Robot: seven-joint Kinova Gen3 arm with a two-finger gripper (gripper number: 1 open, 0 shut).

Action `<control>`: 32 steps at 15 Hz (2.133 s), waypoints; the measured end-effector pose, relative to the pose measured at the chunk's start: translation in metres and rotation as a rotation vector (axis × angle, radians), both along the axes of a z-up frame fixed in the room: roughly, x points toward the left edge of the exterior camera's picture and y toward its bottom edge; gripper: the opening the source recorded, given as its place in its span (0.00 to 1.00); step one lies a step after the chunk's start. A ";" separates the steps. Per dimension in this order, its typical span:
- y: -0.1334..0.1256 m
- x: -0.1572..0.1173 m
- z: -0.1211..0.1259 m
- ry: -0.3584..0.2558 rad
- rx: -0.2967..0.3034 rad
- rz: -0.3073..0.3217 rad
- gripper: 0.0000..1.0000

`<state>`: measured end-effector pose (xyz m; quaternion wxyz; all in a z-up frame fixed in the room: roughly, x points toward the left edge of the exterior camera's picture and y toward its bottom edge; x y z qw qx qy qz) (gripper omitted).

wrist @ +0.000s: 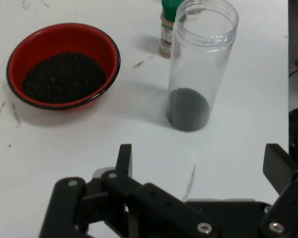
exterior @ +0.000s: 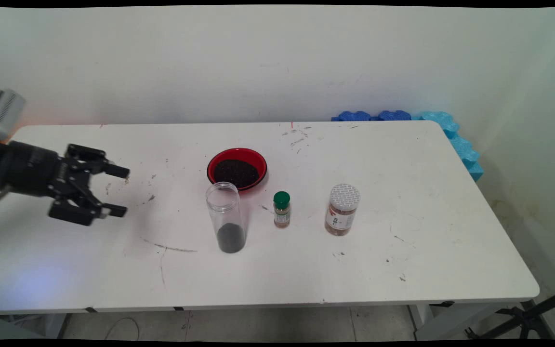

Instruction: Pick up the black seasoning powder from the table

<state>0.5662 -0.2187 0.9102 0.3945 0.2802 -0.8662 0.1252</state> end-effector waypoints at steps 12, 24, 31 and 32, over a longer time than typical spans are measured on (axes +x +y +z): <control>-0.037 -0.056 -0.065 0.020 -0.003 -0.056 1.00; -0.067 -0.098 -0.095 0.030 -0.026 -0.128 1.00; -0.080 -0.118 -0.105 0.039 -0.037 -0.145 1.00; -0.082 -0.120 -0.106 0.040 -0.038 -0.146 1.00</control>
